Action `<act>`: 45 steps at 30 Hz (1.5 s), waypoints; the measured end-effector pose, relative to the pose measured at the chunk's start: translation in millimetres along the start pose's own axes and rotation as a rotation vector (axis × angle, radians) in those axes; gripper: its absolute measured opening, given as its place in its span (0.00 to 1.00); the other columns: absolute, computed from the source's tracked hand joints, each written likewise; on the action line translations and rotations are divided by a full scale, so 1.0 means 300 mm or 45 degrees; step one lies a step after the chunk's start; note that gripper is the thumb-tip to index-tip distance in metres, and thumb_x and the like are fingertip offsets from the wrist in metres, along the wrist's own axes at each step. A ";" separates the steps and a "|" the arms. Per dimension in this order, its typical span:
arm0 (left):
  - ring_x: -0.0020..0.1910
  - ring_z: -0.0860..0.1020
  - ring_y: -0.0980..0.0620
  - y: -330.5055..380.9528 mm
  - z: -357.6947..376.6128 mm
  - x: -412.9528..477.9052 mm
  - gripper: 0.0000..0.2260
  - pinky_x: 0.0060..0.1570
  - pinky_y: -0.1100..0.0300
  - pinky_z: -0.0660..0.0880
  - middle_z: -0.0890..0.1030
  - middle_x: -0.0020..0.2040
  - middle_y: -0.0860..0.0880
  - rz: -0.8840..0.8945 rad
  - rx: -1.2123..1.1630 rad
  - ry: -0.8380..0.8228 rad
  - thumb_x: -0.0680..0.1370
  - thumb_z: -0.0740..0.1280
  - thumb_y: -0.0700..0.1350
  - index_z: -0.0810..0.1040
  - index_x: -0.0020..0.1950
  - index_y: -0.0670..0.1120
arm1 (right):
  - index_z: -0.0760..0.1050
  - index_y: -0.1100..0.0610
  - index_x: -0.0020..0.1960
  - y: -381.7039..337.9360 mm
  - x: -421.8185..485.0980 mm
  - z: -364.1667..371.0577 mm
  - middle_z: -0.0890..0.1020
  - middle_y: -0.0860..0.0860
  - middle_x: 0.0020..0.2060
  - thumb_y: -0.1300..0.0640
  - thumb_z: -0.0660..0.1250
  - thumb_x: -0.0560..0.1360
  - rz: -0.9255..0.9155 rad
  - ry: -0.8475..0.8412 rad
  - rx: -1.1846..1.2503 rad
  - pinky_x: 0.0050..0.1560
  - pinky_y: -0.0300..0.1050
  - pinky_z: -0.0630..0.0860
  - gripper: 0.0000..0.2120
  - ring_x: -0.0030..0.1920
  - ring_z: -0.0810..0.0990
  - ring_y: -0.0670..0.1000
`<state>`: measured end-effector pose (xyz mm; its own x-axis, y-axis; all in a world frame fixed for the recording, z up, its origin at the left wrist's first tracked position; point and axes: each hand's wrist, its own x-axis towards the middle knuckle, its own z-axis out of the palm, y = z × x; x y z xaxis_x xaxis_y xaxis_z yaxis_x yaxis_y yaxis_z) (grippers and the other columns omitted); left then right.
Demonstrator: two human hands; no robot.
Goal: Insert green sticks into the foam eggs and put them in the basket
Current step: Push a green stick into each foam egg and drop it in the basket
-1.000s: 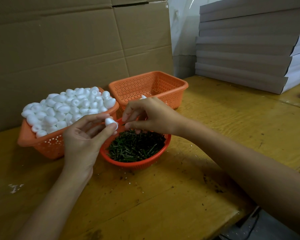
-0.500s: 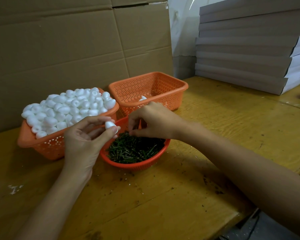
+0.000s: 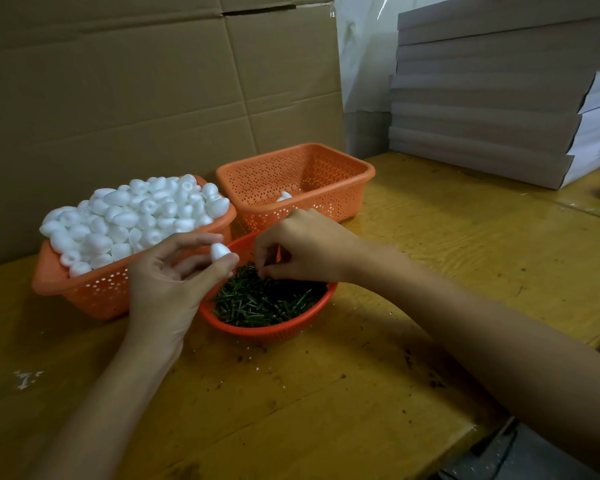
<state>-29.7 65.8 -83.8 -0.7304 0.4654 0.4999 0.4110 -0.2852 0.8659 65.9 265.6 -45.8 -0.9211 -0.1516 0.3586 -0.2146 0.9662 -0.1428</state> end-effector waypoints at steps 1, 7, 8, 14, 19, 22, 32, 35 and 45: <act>0.43 0.88 0.51 -0.002 0.000 -0.001 0.12 0.46 0.58 0.85 0.89 0.48 0.50 0.001 0.004 0.002 0.68 0.82 0.42 0.88 0.49 0.52 | 0.85 0.49 0.52 0.000 0.000 0.001 0.86 0.41 0.48 0.52 0.74 0.77 0.002 0.000 0.006 0.53 0.49 0.79 0.05 0.50 0.83 0.43; 0.43 0.87 0.51 -0.005 -0.001 -0.002 0.12 0.47 0.58 0.85 0.88 0.46 0.49 -0.003 0.024 0.007 0.68 0.82 0.45 0.88 0.50 0.52 | 0.85 0.49 0.52 -0.008 0.000 0.007 0.86 0.41 0.47 0.51 0.74 0.77 -0.005 0.026 0.023 0.51 0.50 0.79 0.04 0.50 0.83 0.43; 0.43 0.87 0.50 -0.007 0.000 -0.002 0.11 0.47 0.59 0.85 0.88 0.46 0.49 -0.002 0.032 0.004 0.68 0.82 0.44 0.88 0.50 0.52 | 0.85 0.49 0.52 -0.008 0.000 0.007 0.86 0.41 0.47 0.51 0.74 0.77 -0.007 0.033 0.024 0.51 0.50 0.79 0.04 0.50 0.83 0.43; 0.43 0.87 0.51 -0.008 0.002 -0.002 0.11 0.47 0.58 0.85 0.88 0.45 0.50 -0.016 0.037 0.007 0.68 0.81 0.44 0.88 0.49 0.50 | 0.85 0.49 0.50 -0.012 -0.002 0.010 0.86 0.41 0.46 0.51 0.75 0.77 -0.024 0.064 0.029 0.48 0.48 0.79 0.04 0.47 0.82 0.43; 0.42 0.86 0.51 -0.007 0.002 -0.003 0.11 0.46 0.59 0.85 0.88 0.44 0.49 -0.017 0.040 0.000 0.68 0.81 0.43 0.88 0.49 0.51 | 0.85 0.49 0.50 -0.016 -0.004 0.011 0.86 0.42 0.45 0.51 0.75 0.77 -0.024 0.064 0.023 0.48 0.51 0.79 0.04 0.47 0.83 0.45; 0.41 0.86 0.52 -0.007 0.003 -0.004 0.11 0.45 0.62 0.83 0.88 0.44 0.49 -0.020 0.030 -0.011 0.68 0.81 0.44 0.88 0.48 0.51 | 0.85 0.49 0.50 -0.017 -0.004 0.008 0.86 0.43 0.45 0.51 0.75 0.77 -0.022 0.062 0.016 0.47 0.50 0.79 0.04 0.47 0.83 0.45; 0.43 0.87 0.52 -0.020 -0.005 0.003 0.11 0.46 0.61 0.84 0.88 0.45 0.49 -0.008 0.040 -0.024 0.68 0.81 0.45 0.88 0.49 0.51 | 0.86 0.49 0.51 -0.020 -0.004 0.007 0.87 0.43 0.47 0.51 0.75 0.77 -0.005 0.046 0.027 0.51 0.52 0.79 0.04 0.49 0.84 0.46; 0.45 0.87 0.52 -0.017 -0.006 0.003 0.12 0.47 0.60 0.84 0.88 0.47 0.49 -0.008 0.019 -0.024 0.69 0.82 0.45 0.88 0.50 0.52 | 0.86 0.49 0.51 -0.020 -0.004 0.007 0.87 0.43 0.47 0.51 0.74 0.77 -0.009 0.040 0.028 0.51 0.51 0.79 0.04 0.49 0.84 0.46; 0.50 0.88 0.45 -0.011 0.003 0.007 0.10 0.46 0.61 0.84 0.88 0.52 0.48 0.003 -0.011 -0.016 0.75 0.76 0.41 0.89 0.51 0.54 | 0.86 0.49 0.50 -0.017 -0.004 0.014 0.86 0.43 0.45 0.51 0.75 0.76 -0.010 0.070 0.040 0.48 0.52 0.79 0.04 0.46 0.84 0.46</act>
<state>-32.0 68.5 -85.5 -0.7226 0.4749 0.5022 0.4080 -0.2935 0.8645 66.7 259.9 -49.2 -0.9002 -0.1465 0.4101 -0.2325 0.9579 -0.1682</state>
